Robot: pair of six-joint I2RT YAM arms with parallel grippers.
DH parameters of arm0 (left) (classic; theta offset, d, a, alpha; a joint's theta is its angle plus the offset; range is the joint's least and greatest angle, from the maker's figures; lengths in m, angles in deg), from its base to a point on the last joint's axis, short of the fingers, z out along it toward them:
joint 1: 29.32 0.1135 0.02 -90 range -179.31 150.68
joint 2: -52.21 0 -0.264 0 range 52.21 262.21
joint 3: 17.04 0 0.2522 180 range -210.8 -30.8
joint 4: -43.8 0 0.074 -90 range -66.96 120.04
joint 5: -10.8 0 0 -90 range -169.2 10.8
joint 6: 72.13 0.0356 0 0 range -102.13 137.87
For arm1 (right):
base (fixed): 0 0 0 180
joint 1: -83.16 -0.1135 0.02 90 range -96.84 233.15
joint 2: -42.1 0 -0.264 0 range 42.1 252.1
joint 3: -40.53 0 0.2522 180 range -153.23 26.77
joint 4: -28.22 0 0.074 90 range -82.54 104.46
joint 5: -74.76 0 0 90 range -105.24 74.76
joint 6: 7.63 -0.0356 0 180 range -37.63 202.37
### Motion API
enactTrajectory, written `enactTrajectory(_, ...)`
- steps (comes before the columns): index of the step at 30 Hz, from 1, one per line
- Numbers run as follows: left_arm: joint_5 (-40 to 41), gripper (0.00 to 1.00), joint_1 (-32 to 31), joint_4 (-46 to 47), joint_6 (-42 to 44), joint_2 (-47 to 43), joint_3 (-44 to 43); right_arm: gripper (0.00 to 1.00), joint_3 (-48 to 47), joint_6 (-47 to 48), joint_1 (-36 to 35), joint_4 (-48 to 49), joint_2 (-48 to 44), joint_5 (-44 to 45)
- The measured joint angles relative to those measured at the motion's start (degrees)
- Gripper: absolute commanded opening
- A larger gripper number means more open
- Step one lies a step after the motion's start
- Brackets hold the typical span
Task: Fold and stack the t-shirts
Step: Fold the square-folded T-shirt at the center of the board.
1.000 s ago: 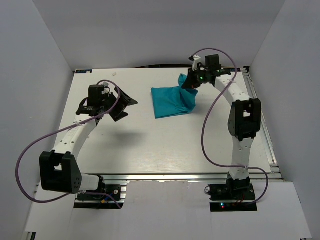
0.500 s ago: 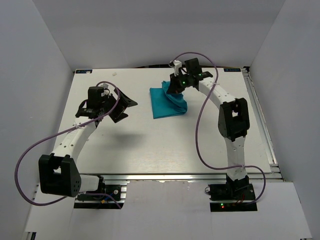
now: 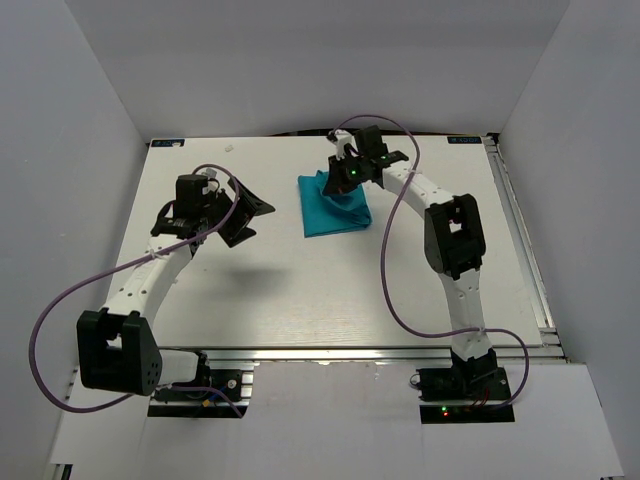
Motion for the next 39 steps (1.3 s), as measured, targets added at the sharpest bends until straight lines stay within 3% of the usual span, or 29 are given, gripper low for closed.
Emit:
enactTrajectory(25,0.02,0.98,0.0,-0.87,0.0,-1.62,0.42,0.01,0.15,-7.06,-1.77,6.67,0.31,2.56)
enactTrajectory(28,0.02,0.98,0.0,-0.87,0.0,-1.66,0.5,0.22,0.15,-7.5,-2.64,7.15,0.35,2.73)
enactTrajectory(29,0.02,0.98,0.0,-0.9,0.0,-1.7,0.61,0.36,0.15,-7.65,-2.95,7.41,0.39,2.8)
enactTrajectory(32,0.02,0.98,0.0,-1.18,0.0,-2.05,1.16,0.55,0.15,-7.96,-3.72,8.07,0.72,2.8)
enactTrajectory(33,0.02,0.98,0.0,-1.38,0.0,-2.19,1.27,0.77,0.15,-7.91,-3.93,8.31,0.94,2.8)
enactTrajectory(34,0.04,0.98,0.0,-1.53,0.0,-2.27,1.31,0.89,0.15,-8.26,-4.15,8.52,1.16,2.69)
enactTrajectory(39,0.07,0.98,0.0,-2.14,0.0,-2.97,1.31,0.9,0.15,-8.17,-5.4,8.98,1.68,0.52)
